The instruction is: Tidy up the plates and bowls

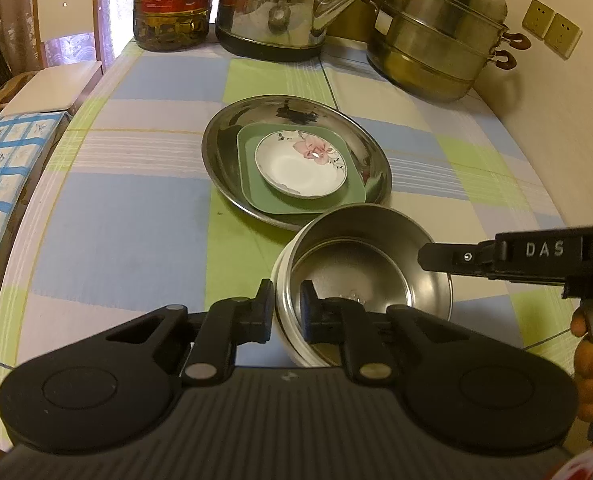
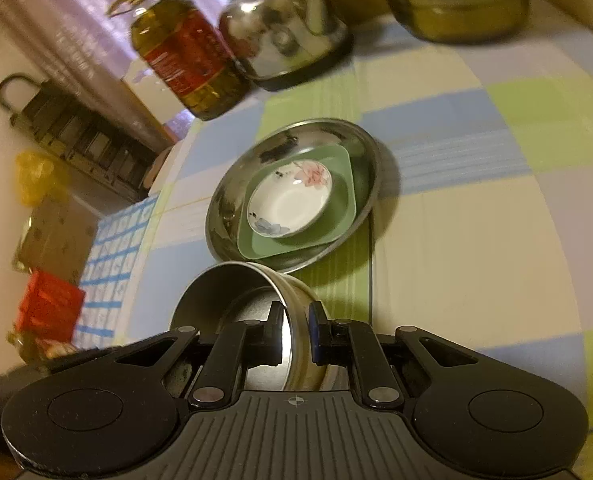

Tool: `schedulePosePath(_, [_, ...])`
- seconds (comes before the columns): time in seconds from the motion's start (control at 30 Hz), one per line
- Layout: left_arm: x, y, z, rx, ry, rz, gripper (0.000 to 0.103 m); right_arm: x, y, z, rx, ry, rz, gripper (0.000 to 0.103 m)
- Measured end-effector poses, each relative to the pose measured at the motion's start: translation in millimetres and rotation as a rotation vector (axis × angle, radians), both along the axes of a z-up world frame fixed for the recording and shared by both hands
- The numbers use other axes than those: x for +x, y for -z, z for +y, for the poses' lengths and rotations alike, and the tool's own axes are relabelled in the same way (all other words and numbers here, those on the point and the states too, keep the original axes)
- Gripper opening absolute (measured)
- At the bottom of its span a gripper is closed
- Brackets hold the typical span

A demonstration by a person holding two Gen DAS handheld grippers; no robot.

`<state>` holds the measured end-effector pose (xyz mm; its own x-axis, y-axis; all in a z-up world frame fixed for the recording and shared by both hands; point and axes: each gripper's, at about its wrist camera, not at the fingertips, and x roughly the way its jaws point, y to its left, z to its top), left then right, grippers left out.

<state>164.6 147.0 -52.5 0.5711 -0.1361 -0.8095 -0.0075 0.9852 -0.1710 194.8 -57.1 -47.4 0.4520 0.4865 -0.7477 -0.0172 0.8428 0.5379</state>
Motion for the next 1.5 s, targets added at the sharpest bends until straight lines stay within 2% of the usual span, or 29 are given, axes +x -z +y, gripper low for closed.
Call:
schedulePosePath(0.27, [2,-2,-1,0.010,0.005,-0.010,0.012,6,5,-17,0.128,0.065,0.122,0.014])
schedulePosePath(0.37, [4,-2,2,0.000,-0.005,-0.001,0.012,4,1,-12,0.093,0.034,0.103,0.014])
schedulePosePath(0.47, [5,-1,5,0.008,-0.020,0.006,0.012,1,-6,-2,0.010,-0.007,0.065,0.015])
schedulePosePath(0.53, [6,0,6,0.008,-0.025,0.016,0.016,-2,-10,7,-0.058,-0.035,0.030,0.029])
schedulePosePath(0.57, [8,1,7,0.004,-0.027,0.023,0.021,-4,-11,10,-0.085,-0.047,0.012,0.040])
schedulePosePath(0.6, [9,3,8,0.002,-0.028,0.031,0.026,-5,-11,12,-0.103,-0.053,0.003,0.044])
schedulePosePath(0.77, [13,11,4,-0.001,-0.012,0.059,0.026,-1,9,16,-0.124,-0.049,0.055,0.044])
schedulePosePath(0.9, [16,19,3,0.004,-0.014,0.081,0.026,3,22,13,-0.084,-0.024,0.099,0.044])
schedulePosePath(1.03, [19,22,4,0.001,-0.013,0.089,0.026,5,25,14,-0.083,-0.016,0.103,0.042])
schedulePosePath(1.13, [21,24,4,0.002,-0.012,0.094,0.025,7,28,16,-0.062,-0.010,0.120,0.034])
schedulePosePath(1.23, [22,26,3,-0.004,-0.011,0.099,0.024,7,29,16,-0.060,-0.002,0.119,0.033])
schedulePosePath(1.3, [23,28,3,-0.007,-0.007,0.105,0.018,6,29,15,-0.050,0.006,0.120,0.033])
schedulePosePath(1.5, [21,29,-1,0.006,-0.007,0.103,0.018,5,29,14,-0.049,0.007,0.118,0.033])
